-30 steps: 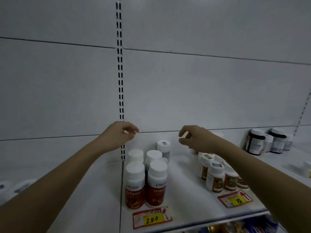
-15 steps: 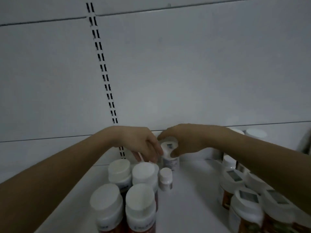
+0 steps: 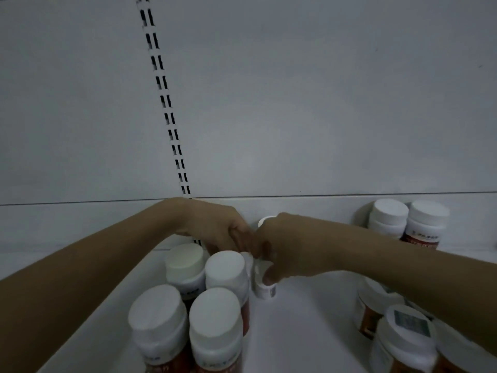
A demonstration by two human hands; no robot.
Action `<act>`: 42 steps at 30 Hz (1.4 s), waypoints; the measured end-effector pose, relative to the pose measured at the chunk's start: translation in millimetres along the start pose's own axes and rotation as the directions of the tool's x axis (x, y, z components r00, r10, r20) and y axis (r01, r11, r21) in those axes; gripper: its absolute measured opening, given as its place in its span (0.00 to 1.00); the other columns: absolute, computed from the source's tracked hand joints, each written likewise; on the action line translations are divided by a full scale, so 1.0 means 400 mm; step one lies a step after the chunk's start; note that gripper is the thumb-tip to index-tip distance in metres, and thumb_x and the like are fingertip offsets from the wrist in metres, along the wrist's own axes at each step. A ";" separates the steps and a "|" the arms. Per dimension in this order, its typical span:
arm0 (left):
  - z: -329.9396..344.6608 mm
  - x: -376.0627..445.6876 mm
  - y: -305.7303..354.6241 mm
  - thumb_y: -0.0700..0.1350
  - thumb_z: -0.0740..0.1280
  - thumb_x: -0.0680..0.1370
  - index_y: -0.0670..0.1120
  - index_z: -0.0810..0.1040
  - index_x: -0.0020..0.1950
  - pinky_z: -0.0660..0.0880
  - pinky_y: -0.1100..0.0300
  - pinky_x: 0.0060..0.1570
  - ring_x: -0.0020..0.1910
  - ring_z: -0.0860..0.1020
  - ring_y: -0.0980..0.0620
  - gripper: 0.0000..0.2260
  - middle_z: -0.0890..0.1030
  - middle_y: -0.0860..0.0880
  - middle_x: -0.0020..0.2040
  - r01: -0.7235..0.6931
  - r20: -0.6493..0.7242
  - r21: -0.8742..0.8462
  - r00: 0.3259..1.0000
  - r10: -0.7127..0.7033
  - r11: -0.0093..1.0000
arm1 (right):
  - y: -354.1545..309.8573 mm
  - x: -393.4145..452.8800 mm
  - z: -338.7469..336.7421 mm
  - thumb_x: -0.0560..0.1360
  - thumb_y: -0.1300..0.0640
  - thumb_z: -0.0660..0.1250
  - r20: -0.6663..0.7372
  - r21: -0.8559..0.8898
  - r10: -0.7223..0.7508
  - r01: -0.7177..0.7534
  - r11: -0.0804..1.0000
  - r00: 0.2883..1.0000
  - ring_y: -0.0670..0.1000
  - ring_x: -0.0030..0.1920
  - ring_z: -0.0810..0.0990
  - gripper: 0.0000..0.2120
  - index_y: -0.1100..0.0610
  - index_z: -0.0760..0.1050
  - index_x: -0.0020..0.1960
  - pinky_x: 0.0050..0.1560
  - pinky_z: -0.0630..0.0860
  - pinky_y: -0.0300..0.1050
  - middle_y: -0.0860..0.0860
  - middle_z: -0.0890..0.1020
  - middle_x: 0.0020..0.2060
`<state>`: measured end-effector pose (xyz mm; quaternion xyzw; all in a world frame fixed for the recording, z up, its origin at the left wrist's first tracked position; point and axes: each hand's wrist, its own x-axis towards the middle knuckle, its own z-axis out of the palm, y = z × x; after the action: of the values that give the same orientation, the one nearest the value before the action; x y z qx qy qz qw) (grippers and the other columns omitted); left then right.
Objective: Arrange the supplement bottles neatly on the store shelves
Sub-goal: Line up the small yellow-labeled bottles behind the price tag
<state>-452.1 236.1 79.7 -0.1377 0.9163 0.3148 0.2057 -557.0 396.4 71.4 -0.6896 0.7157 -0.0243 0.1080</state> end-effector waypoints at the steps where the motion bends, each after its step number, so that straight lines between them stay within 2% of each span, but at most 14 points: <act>1: 0.004 -0.002 0.003 0.37 0.71 0.75 0.51 0.82 0.57 0.80 0.54 0.54 0.55 0.82 0.50 0.14 0.84 0.51 0.55 -0.005 -0.005 0.006 1.000 0.006 1.000 | -0.001 0.003 0.012 0.68 0.50 0.76 -0.007 -0.007 0.005 -0.005 1.000 1.000 0.52 0.40 0.84 0.15 0.55 0.80 0.51 0.37 0.78 0.40 0.54 0.83 0.44; 4: 0.015 -0.010 0.013 0.36 0.70 0.74 0.49 0.83 0.57 0.78 0.61 0.46 0.49 0.82 0.56 0.14 0.85 0.52 0.53 -0.005 -0.039 0.075 0.999 0.008 0.997 | -0.014 0.006 0.024 0.69 0.52 0.75 -0.021 -0.031 0.027 -0.028 0.999 0.999 0.53 0.41 0.82 0.12 0.58 0.82 0.48 0.31 0.71 0.35 0.56 0.82 0.45; 6: 0.013 -0.023 0.024 0.38 0.72 0.73 0.49 0.83 0.56 0.78 0.64 0.45 0.48 0.82 0.56 0.14 0.85 0.53 0.52 -0.008 -0.106 0.099 0.994 0.018 0.995 | -0.023 0.001 0.007 0.69 0.52 0.75 -0.041 -0.033 0.054 -0.055 0.998 0.998 0.53 0.43 0.82 0.13 0.58 0.82 0.50 0.37 0.76 0.40 0.54 0.83 0.47; 8: -0.002 -0.051 0.042 0.40 0.74 0.73 0.48 0.82 0.58 0.80 0.62 0.48 0.49 0.84 0.52 0.14 0.86 0.50 0.51 -0.015 -0.204 0.034 0.979 0.022 0.999 | -0.026 -0.013 -0.034 0.71 0.54 0.74 -0.059 0.043 0.095 -0.093 0.995 0.994 0.52 0.42 0.84 0.13 0.58 0.82 0.53 0.41 0.81 0.42 0.54 0.85 0.47; 10: -0.021 -0.090 0.066 0.40 0.74 0.74 0.44 0.80 0.58 0.82 0.58 0.47 0.47 0.84 0.47 0.13 0.85 0.44 0.50 -0.071 -0.289 -0.124 0.957 0.032 0.990 | -0.030 -0.039 -0.087 0.72 0.57 0.74 -0.077 0.199 0.140 -0.122 0.972 0.987 0.51 0.41 0.85 0.13 0.59 0.82 0.55 0.39 0.83 0.41 0.54 0.85 0.49; 13: -0.043 -0.161 0.102 0.40 0.71 0.76 0.43 0.80 0.57 0.82 0.56 0.46 0.46 0.84 0.48 0.10 0.85 0.43 0.50 -0.188 -0.437 -0.216 0.896 0.078 0.958 | -0.047 -0.087 -0.159 0.73 0.59 0.73 -0.147 0.316 0.205 -0.150 0.937 0.968 0.50 0.46 0.83 0.14 0.56 0.81 0.58 0.41 0.83 0.40 0.50 0.83 0.52; 18: -0.017 -0.252 0.146 0.43 0.65 0.79 0.48 0.82 0.58 0.82 0.57 0.49 0.53 0.82 0.49 0.10 0.83 0.47 0.55 -0.408 -0.625 -0.262 0.762 0.169 0.874 | -0.093 -0.185 -0.215 0.76 0.59 0.70 -0.287 0.513 0.315 -0.132 0.848 0.905 0.46 0.48 0.82 0.11 0.56 0.82 0.57 0.42 0.80 0.35 0.49 0.84 0.52; 21: 0.029 -0.275 0.164 0.44 0.64 0.81 0.47 0.80 0.60 0.82 0.50 0.48 0.56 0.81 0.43 0.10 0.80 0.41 0.58 -0.523 -0.640 -0.367 0.742 0.199 0.769 | -0.131 -0.246 -0.209 0.77 0.62 0.67 -0.330 0.685 0.388 -0.064 0.725 0.861 0.49 0.50 0.84 0.10 0.58 0.82 0.57 0.47 0.82 0.39 0.51 0.85 0.52; 23: 0.061 -0.277 0.176 0.44 0.66 0.80 0.45 0.79 0.61 0.83 0.50 0.44 0.57 0.79 0.39 0.11 0.77 0.36 0.60 -0.565 -0.647 -0.412 0.734 0.206 0.715 | -0.152 -0.283 -0.198 0.78 0.63 0.66 -0.351 0.738 0.429 -0.035 0.674 0.832 0.50 0.51 0.84 0.10 0.60 0.81 0.57 0.49 0.82 0.40 0.52 0.85 0.53; 26: 0.103 -0.277 0.203 0.42 0.69 0.78 0.41 0.79 0.59 0.82 0.53 0.41 0.49 0.80 0.44 0.11 0.77 0.36 0.55 -0.610 -0.649 -0.439 0.723 0.236 0.659 | -0.175 -0.335 -0.183 0.78 0.64 0.65 -0.360 0.773 0.482 -0.033 0.633 0.799 0.54 0.53 0.83 0.11 0.60 0.79 0.59 0.49 0.82 0.41 0.55 0.83 0.55; 30: 0.143 -0.288 0.263 0.40 0.70 0.76 0.42 0.79 0.59 0.83 0.51 0.44 0.46 0.82 0.47 0.12 0.81 0.36 0.54 -0.616 -0.599 -0.470 0.749 0.284 0.632 | -0.189 -0.416 -0.174 0.79 0.64 0.64 -0.372 0.764 0.511 -0.057 0.643 0.775 0.55 0.53 0.83 0.12 0.56 0.80 0.59 0.50 0.81 0.43 0.56 0.83 0.53; 34: 0.169 -0.303 0.343 0.36 0.69 0.77 0.46 0.78 0.65 0.82 0.53 0.49 0.50 0.81 0.48 0.17 0.78 0.40 0.55 -0.626 -0.561 -0.494 0.760 0.328 0.603 | -0.184 -0.524 -0.168 0.80 0.55 0.64 -0.408 0.659 0.533 -0.165 0.734 0.741 0.51 0.46 0.79 0.10 0.47 0.82 0.57 0.45 0.76 0.41 0.51 0.83 0.52; 38: 0.217 -0.311 0.436 0.29 0.66 0.76 0.47 0.74 0.69 0.81 0.54 0.53 0.54 0.80 0.47 0.23 0.77 0.42 0.58 -0.608 -0.496 -0.528 0.788 0.366 0.593 | -0.163 -0.641 -0.155 0.80 0.54 0.64 -0.394 0.676 0.585 -0.207 0.707 0.709 0.52 0.40 0.75 0.09 0.50 0.81 0.55 0.40 0.76 0.38 0.57 0.82 0.50; 42: 0.307 -0.288 0.548 0.28 0.66 0.76 0.47 0.74 0.69 0.81 0.57 0.49 0.55 0.81 0.46 0.25 0.78 0.42 0.59 -0.616 -0.466 -0.513 0.785 0.408 0.599 | -0.133 -0.778 -0.142 0.79 0.58 0.65 -0.371 0.717 0.631 -0.221 0.661 0.681 0.52 0.40 0.79 0.07 0.55 0.81 0.53 0.41 0.80 0.41 0.57 0.83 0.49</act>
<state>-398.9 495.5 159.0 0.0268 0.7712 0.6286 -0.0968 -507.3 696.1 174.4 -0.3693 0.8100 -0.4441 0.1014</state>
